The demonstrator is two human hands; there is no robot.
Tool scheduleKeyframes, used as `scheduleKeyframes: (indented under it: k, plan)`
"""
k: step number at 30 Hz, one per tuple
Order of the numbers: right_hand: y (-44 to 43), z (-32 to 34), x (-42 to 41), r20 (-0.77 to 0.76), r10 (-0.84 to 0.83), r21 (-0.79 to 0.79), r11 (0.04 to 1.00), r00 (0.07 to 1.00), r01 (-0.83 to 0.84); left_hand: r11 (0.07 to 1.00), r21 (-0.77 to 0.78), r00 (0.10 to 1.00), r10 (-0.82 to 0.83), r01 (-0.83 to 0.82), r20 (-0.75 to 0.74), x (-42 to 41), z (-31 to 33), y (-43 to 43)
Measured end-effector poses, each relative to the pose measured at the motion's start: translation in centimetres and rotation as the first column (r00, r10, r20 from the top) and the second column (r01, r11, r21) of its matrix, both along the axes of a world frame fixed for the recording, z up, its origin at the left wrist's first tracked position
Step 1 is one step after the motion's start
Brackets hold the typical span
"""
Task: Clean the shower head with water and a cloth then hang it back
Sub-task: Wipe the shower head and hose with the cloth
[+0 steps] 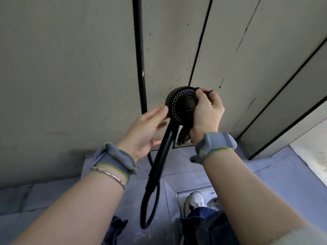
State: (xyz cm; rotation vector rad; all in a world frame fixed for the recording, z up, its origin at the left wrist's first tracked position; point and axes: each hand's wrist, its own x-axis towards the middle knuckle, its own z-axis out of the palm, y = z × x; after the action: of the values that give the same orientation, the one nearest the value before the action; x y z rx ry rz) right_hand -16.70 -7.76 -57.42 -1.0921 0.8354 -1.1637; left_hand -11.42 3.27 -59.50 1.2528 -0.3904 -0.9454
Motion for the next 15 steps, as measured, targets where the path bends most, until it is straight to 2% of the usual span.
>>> scheduleKeyframes:
  k: [2, 4, 6, 9, 11, 15]
  plan:
    - [-0.2, 0.0, 0.3, 0.000, -0.033, 0.024, 0.999, 0.999, 0.033, 0.994, 0.033, 0.995, -0.101, 0.101, 0.003, -0.9, -0.4, 0.2]
    - [0.1, 0.0, 0.7, -0.012, -0.042, 0.053, 0.998, 0.999, 0.043, 0.987, 0.090, 0.989, -0.139, 0.133, 0.058, -1.3, -0.7, 0.2]
    - [0.5, 0.1, 1.1, -0.072, -0.012, 0.024, 1.000, 0.997, 0.014, 0.996, 0.045, 0.993, -0.077, 0.074, 0.084, -1.2, -0.6, -0.3]
    - [2.0, 0.4, 1.2, -0.152, 0.142, -0.084, 0.984, 0.978, -0.156, 0.996, -0.084, 0.995, 0.037, -0.029, 0.091, -0.8, 0.1, -0.8]
    - [3.7, 0.3, 1.1, -0.282, 0.193, -0.196, 0.947, 0.940, -0.254, 0.983, -0.156, 0.985, 0.116, -0.095, 0.127, -1.0, 0.7, -0.7]
    - [6.9, 0.6, -0.4, -0.413, 0.268, -0.258, 0.882, 0.870, -0.394, 0.937, -0.306, 0.965, 0.221, -0.169, 0.144, -2.0, 2.0, 0.2]
